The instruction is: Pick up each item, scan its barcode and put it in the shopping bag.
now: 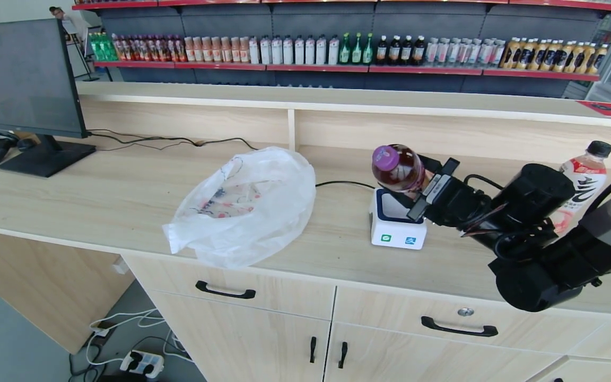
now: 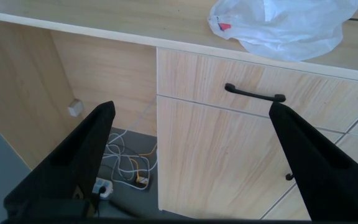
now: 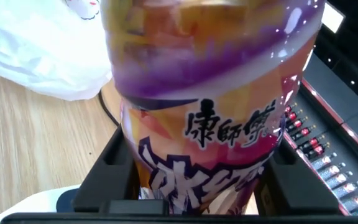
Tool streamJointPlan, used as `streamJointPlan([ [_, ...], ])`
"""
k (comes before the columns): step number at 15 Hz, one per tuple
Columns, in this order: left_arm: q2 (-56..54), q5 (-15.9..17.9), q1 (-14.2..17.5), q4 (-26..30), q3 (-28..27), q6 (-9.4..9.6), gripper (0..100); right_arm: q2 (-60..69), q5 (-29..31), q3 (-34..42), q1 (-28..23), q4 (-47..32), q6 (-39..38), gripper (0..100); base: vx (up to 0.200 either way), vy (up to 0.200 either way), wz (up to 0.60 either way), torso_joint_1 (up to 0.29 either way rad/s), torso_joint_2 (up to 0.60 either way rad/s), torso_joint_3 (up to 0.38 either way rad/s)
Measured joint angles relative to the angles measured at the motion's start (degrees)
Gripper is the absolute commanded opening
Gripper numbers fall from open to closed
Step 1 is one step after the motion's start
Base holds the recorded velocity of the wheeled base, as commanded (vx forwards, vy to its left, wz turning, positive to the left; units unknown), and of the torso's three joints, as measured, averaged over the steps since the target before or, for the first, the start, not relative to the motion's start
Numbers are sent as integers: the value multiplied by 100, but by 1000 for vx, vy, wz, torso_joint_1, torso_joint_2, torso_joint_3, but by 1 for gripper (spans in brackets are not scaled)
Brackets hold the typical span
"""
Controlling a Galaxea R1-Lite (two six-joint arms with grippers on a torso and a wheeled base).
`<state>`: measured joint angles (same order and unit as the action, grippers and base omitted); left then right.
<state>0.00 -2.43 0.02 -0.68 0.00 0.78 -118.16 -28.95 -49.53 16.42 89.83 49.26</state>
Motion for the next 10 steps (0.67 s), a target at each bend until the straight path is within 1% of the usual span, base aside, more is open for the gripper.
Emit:
streamJointPlan([
  [1,0,0,2,0,0,1,100,124,375,15,85,2,-224,0,0,0,0,0,0,0],
  [3,0,-2,0,0,0,9,100,396,1332,-57,363,7,-1089,0,0,0,0,0,0,0],
  [5,0,-2,-2,11,0,26,100,581,2198,-408,603,16,-1996,0,0,0,0,0,0,0],
  [6,0,0,-2,15,0,23,100,660,2420,-567,723,33,-2217,0,0,0,0,0,0,0],
  [9,0,-2,-2,20,0,28,100,816,3109,-700,1102,7,-3378,0,0,0,0,0,0,0],
  [10,0,-2,-2,17,0,26,100,859,3232,-700,1139,11,-3536,0,0,0,0,0,0,0],
])
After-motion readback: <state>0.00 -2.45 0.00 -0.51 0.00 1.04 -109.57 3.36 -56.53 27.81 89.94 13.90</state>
